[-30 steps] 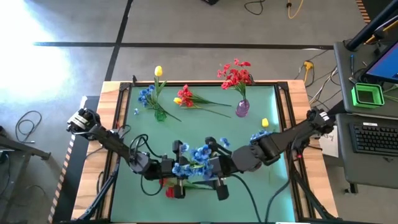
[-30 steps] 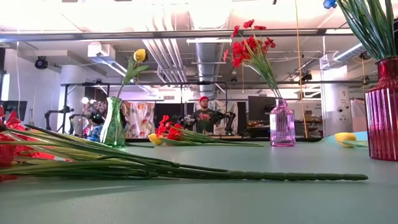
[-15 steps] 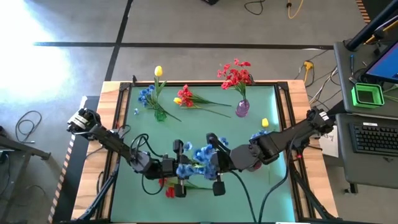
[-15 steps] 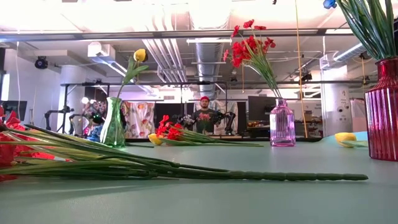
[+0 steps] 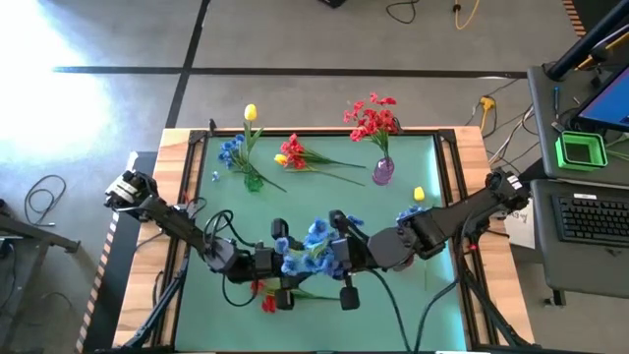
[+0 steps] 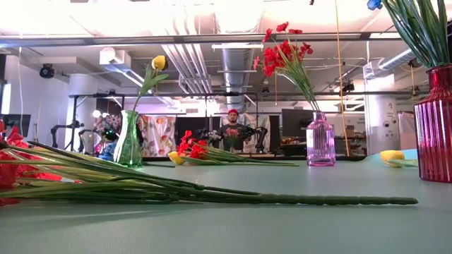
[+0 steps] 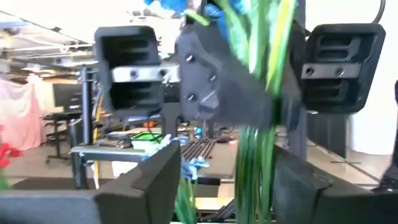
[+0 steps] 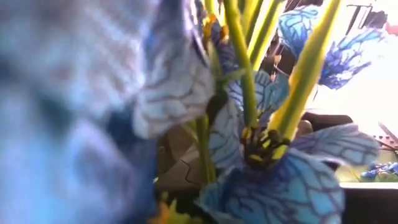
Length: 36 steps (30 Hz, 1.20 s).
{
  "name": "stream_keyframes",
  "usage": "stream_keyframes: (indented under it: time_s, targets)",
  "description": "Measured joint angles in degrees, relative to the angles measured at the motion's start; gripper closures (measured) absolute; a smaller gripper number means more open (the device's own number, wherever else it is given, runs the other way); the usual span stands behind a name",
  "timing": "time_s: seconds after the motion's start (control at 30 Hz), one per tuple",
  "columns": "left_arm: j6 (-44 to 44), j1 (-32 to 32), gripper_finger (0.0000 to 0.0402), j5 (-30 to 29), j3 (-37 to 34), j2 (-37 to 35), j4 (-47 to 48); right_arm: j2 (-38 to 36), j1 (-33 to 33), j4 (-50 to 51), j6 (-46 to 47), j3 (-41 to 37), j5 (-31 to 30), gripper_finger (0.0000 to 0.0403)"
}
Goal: Sort flowers into vase by color
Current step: Put the bottom blue flower into the red vase
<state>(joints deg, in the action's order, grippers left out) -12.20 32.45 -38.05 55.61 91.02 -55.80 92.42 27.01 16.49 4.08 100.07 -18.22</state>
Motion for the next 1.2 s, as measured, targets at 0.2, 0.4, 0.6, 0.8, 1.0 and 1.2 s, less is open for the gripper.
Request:
stream_keyframes:
  time_s: [0.2, 0.4, 0.6, 0.8, 1.0, 1.2]
  targets:
    - [4.3, 0.0, 0.0173, -1.8, 0.0, -1.6, 10.5, -4.7, 2.1, 4.7, 2.6, 0.0, 0.3, 0.0384]
    - [14.3, 0.3, 0.0171, -1.8, 0.0, -4.5, 26.0, -10.0, 5.7, 16.0, 10.9, 0.0, -0.5, 0.0385]
    - [17.1, 0.4, 0.0171, -1.6, 0.0, -5.3, 31.5, -13.6, 15.0, 26.5, 19.9, -0.2, -22.0, 0.0385]
    - [17.1, 0.2, 0.0171, -2.0, 0.0, -5.5, 31.5, -14.5, 23.4, 27.5, 25.2, -3.2, -34.6, 0.0385]
    - [17.1, 0.1, 0.0171, -2.0, 0.0, -5.5, 31.4, -15.1, 27.4, 35.0, 36.3, -7.0, -45.0, 0.0385]
    - [17.1, 0.1, 0.0171, -2.0, 0.0, -5.6, 31.4, -17.1, 28.7, 56.9, 62.8, -9.6, -48.0, 0.0385]
